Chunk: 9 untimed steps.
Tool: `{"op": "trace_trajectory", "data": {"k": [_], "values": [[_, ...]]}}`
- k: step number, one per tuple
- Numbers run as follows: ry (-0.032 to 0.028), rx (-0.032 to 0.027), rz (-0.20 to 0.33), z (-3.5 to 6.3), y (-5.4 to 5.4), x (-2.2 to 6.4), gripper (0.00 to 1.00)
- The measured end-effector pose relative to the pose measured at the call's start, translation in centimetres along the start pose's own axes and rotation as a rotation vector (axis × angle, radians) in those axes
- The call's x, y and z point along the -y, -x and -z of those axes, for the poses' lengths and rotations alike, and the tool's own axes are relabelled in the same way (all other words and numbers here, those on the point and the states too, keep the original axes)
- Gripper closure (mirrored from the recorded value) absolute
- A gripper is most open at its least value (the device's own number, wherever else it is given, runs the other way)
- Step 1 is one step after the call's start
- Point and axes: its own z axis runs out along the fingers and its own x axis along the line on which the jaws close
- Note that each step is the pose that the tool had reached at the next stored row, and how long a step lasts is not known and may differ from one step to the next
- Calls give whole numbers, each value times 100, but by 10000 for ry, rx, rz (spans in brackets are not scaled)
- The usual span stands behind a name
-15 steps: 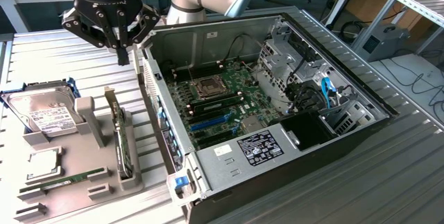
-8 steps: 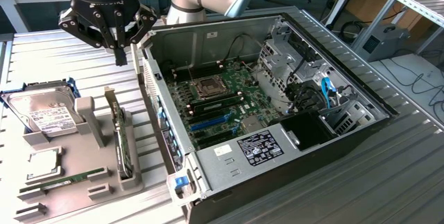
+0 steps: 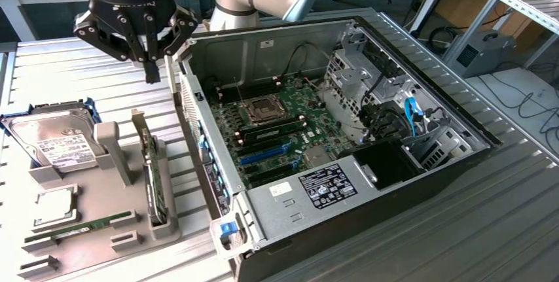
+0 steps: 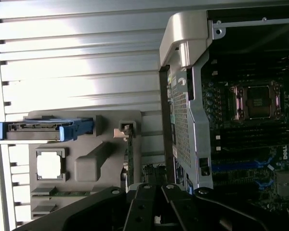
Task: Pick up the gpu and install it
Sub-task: 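Reach for the gpu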
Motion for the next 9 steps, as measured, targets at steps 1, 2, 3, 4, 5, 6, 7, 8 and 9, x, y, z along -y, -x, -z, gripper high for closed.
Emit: {"op": "trace_trajectory", "data": {"k": [1, 2, 3, 4, 5, 6, 7, 8, 9], "values": [[0, 1, 0, -1, 0, 3, 89], [1, 1, 1, -1, 0, 7, 89], [0, 1, 0, -1, 0, 10, 89], [1, 0, 0, -2, 1, 14, 89], [0, 1, 1, -3, 0, 21, 89], [1, 1, 0, -3, 0, 22, 89], [0, 0, 0, -8, -2, 31, 89], [0, 1, 0, -12, -3, 41, 89], [0, 1, 0, -12, -3, 42, 89]]}}
